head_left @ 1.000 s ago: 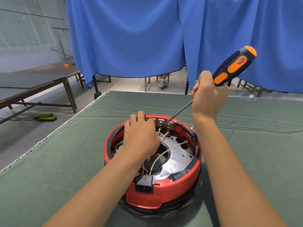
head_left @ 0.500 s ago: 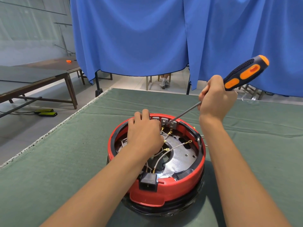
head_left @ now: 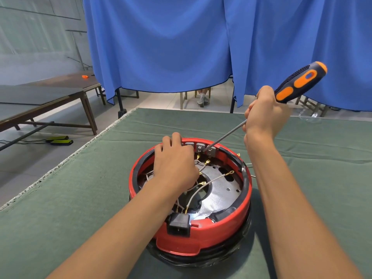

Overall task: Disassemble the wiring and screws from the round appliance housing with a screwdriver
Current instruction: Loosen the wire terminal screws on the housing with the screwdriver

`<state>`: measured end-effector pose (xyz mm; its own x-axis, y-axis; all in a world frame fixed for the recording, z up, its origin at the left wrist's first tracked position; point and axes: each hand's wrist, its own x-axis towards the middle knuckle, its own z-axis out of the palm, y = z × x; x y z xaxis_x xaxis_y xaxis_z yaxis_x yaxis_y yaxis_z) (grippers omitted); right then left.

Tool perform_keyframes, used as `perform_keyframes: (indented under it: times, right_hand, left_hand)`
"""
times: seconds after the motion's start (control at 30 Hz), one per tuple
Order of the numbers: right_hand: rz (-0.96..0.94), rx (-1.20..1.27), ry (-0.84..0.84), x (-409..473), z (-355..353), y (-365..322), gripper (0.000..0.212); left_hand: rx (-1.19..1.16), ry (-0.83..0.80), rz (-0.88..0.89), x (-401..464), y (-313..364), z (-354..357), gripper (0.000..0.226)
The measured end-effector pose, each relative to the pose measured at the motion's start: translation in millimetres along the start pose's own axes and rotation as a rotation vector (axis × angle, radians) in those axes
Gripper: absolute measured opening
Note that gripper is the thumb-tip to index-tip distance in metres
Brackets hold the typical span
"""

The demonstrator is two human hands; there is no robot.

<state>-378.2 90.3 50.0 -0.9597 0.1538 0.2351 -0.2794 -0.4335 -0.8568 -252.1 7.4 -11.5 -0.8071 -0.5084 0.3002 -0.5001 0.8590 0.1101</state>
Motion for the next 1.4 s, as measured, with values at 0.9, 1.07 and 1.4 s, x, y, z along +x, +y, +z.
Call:
perform_keyframes:
  times: [0.9, 1.07, 1.4]
  right_hand:
    - [-0.063, 0.081, -0.110, -24, 3, -27, 0.030]
    - [-0.057, 0.173, -0.115, -27, 1, -25, 0.026]
    - [-0.105, 0.026, -0.105, -30, -6, -11, 0.029]
  left_hand:
    - [-0.257, 0.088, -0.077, 1, -6, -5, 0.011]
    - [-0.194, 0.006, -0.030, 3, -9, -11, 0.020]
    - [-0.044, 0.063, 0.057, -7, -30, -10, 0.034]
